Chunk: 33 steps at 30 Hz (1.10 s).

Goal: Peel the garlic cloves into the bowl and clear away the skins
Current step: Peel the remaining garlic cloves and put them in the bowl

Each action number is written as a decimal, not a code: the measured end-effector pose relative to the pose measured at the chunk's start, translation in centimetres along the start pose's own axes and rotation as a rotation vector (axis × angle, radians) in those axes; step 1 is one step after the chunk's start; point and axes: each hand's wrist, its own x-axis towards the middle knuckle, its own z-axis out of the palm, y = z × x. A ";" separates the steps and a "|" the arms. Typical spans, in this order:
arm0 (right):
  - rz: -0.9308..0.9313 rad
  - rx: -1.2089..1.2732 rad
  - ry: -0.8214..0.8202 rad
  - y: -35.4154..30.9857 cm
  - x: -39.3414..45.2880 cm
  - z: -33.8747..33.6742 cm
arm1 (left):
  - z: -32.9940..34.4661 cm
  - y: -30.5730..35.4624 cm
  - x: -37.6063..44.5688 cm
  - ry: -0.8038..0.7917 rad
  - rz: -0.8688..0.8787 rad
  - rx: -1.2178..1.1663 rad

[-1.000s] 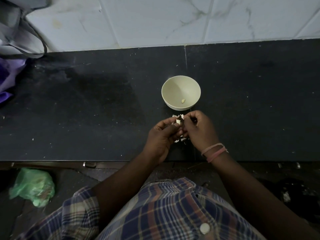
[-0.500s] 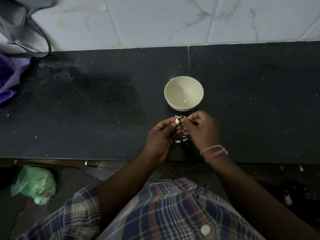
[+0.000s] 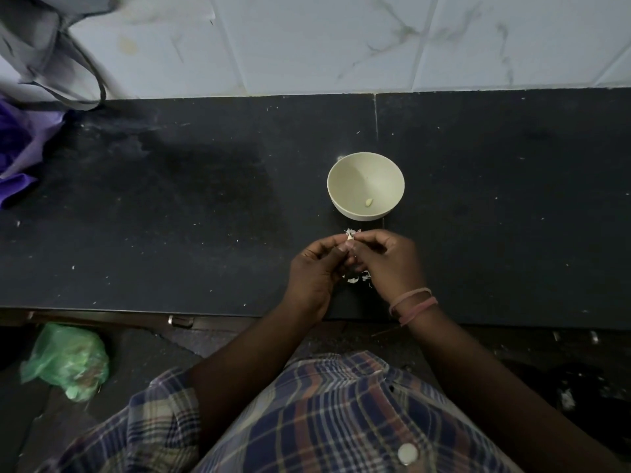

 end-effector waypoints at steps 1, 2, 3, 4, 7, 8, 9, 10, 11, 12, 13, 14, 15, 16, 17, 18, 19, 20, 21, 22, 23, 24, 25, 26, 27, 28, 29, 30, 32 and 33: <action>0.005 0.021 -0.003 -0.1 0.0 0.0 | -0.2 0.0 0.1 0.004 0.000 0.008; 0.009 0.037 -0.005 -0.1 0.0 0.0 | -0.3 0.0 0.2 0.011 0.001 0.018; 0.014 0.051 -0.007 -0.2 0.1 0.0 | -0.4 0.0 0.3 0.017 0.000 0.023; 0.021 0.064 -0.013 -0.3 0.1 0.0 | -0.5 0.0 0.4 0.021 -0.004 0.025; 0.046 0.087 -0.023 -0.3 0.4 -0.2 | -0.2 0.3 0.4 0.004 -0.031 0.004; 0.050 0.087 -0.026 -0.3 0.5 -0.2 | 0.0 0.4 0.3 -0.005 -0.045 -0.001; 0.054 0.092 -0.028 -0.2 0.5 -0.2 | 0.2 0.6 0.1 -0.012 -0.060 -0.008; 0.058 0.098 -0.028 -0.2 0.6 -0.2 | 0.3 0.7 0.0 -0.015 -0.075 -0.012; 0.059 0.103 -0.030 -0.2 0.6 -0.2 | 0.4 0.8 0.0 -0.020 -0.087 -0.014; 0.058 0.101 -0.031 -0.3 0.6 -0.2 | 0.4 0.9 -0.1 -0.027 -0.094 -0.012; 0.056 0.092 -0.030 -0.3 0.6 -0.2 | 0.4 1.0 -0.1 -0.035 -0.098 -0.009; 0.052 0.076 -0.025 -0.4 0.6 -0.1 | 0.5 1.1 -0.1 -0.038 -0.099 -0.008; 0.043 0.053 -0.012 -0.4 0.6 -0.1 | 0.5 1.1 -0.1 -0.036 -0.098 -0.009; 0.029 0.022 0.007 -0.4 0.6 -0.1 | 0.5 1.1 -0.1 -0.036 -0.096 -0.012; 0.015 -0.012 0.032 -0.3 0.7 -0.1 | 0.6 1.1 -0.1 -0.037 -0.092 -0.013; 0.004 -0.045 0.055 -0.1 0.9 -0.1 | 0.7 1.1 -0.1 -0.039 -0.087 -0.008; -0.002 -0.074 0.071 0.1 1.0 -0.1 | 0.8 1.0 -0.1 -0.041 -0.079 0.003; -0.004 -0.088 0.079 0.2 1.0 -0.1 | 0.8 1.0 0.0 -0.040 -0.072 0.016; 0.003 -0.081 0.082 0.2 1.0 0.0 | 0.8 1.0 0.0 -0.037 -0.067 0.022; 0.017 -0.054 0.087 0.3 1.0 0.0 | 0.7 0.9 0.1 -0.027 -0.066 0.021; 0.033 -0.022 0.098 0.3 1.0 0.1 | 0.6 0.9 0.2 -0.014 -0.069 0.016; 0.047 -0.001 0.113 0.3 1.1 0.1 | 0.4 0.9 0.3 0.000 -0.076 0.006; 0.054 -0.013 0.134 0.4 1.2 0.0 | 0.2 0.8 0.5 0.015 -0.086 -0.009; 0.051 -0.063 0.160 0.6 1.4 -0.1 | 0.1 0.8 0.7 0.029 -0.094 -0.024; 0.040 -0.136 0.184 0.8 1.6 -0.3 | -0.1 0.7 1.0 0.046 -0.101 -0.031; 0.032 -0.199 0.195 1.0 1.8 -0.4 | -0.3 0.7 1.2 0.061 -0.107 -0.034; 0.028 -0.243 0.187 1.2 1.9 -0.6 | -0.4 0.7 1.4 0.073 -0.113 -0.034; 0.017 -0.282 0.167 1.4 2.0 -0.6 | -0.4 0.6 1.6 0.081 -0.119 -0.032; -0.033 -0.381 0.107 1.6 2.1 -0.6 | -0.5 0.6 1.9 0.084 -0.126 -0.024; -0.069 -0.440 0.068 1.7 2.3 -0.5 | -0.5 0.7 1.9 0.082 -0.127 -0.020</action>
